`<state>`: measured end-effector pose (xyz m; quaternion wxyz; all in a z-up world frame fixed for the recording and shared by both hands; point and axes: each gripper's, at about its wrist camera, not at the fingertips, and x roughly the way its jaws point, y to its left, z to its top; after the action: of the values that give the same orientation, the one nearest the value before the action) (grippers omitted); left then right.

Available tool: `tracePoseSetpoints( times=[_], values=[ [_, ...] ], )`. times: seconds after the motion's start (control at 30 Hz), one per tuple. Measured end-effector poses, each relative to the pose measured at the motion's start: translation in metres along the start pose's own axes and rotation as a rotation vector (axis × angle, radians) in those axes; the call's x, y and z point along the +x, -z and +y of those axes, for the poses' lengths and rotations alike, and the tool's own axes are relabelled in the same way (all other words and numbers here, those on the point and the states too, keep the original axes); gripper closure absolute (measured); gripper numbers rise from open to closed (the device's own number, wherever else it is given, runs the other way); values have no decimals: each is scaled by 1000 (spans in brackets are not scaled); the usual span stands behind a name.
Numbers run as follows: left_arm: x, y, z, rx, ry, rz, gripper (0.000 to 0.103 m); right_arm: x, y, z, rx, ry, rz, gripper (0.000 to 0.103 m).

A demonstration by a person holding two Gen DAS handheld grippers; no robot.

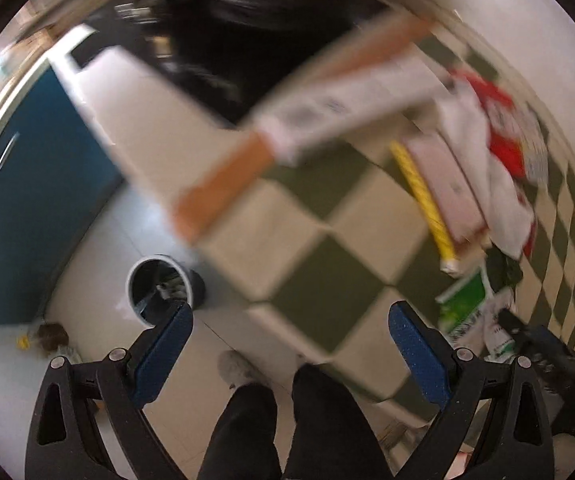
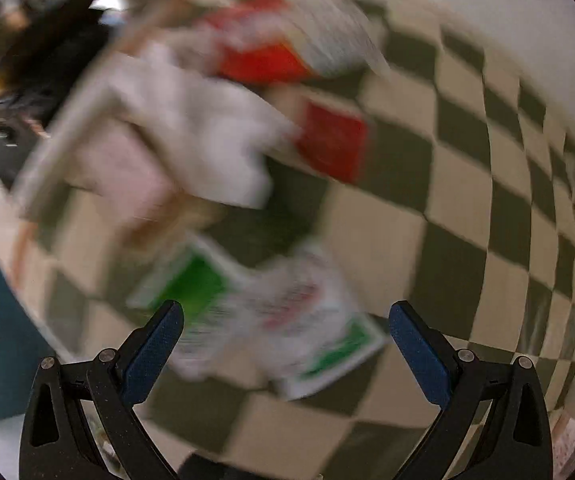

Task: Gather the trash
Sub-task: 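Raise both tools from the bin back toward the table, then grasp the green sachet with the left tool while the right tool grasps the white sachet, then carry both sachets to the white bin and open both tools over it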

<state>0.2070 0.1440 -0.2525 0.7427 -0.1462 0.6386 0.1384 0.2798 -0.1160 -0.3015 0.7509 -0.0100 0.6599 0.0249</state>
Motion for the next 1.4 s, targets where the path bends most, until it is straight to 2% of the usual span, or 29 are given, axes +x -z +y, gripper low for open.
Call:
tracePoseSetpoints(
  times=[0.07,0.1,0.17,0.2,0.23,0.27,0.33,0.43,0.47,0.53,0.6,0.63,0.7,0.77,0.83,0.93,1.0,1.1,1.27,1.4],
  values=[
    [14,-4,-27,40,-3,31,3,15,2,-9,-1,-2,23,17],
    [18,-6,-37,51,0,43,3,13,5,-9,-24,8,-33,24],
    [25,-6,-55,69,22,68,3,15,8,-10,-51,20,-91,54],
    [29,-6,-65,87,40,81,3,15,9,-12,-50,19,-107,64],
    [32,-5,-73,109,52,90,3,16,9,-18,-39,-9,-117,81],
    [36,-4,-81,130,62,98,3,17,8,-25,-22,-38,-118,88],
    [43,-2,-98,181,86,114,3,17,4,-46,16,-54,-138,94],
    [55,3,-123,255,123,131,4,14,0,-79,73,-57,-165,96],
    [58,5,-128,274,124,135,9,14,-3,-94,92,-52,-170,96],
    [65,12,-141,323,111,149,33,13,-11,-110,113,-42,-172,96],
    [65,19,-150,368,69,122,50,14,-15,-128,134,-31,-175,96],
    [64,24,-155,402,24,100,56,14,-19,-134,146,-30,-173,96],
    [60,28,-155,416,19,77,100,12,-18,-139,164,-26,-176,96],
    [58,29,-151,407,39,94,100,13,-16,-148,176,-26,-188,96],
    [52,29,-143,401,40,72,100,11,-15,-148,181,-31,-196,96],
    [30,28,-122,374,61,34,101,-7,-12,-128,167,-41,-212,96],
    [13,21,-110,362,67,-6,101,-27,-18,-114,145,-57,-232,97],
    [-21,11,-81,310,86,-76,101,-71,-1,-90,107,-90,-265,97],
    [-66,4,-31,183,100,-160,101,-114,7,-37,16,-157,-315,97],
    [-79,6,29,44,97,-201,101,-128,17,38,-120,-260,-322,97]
  ],
)
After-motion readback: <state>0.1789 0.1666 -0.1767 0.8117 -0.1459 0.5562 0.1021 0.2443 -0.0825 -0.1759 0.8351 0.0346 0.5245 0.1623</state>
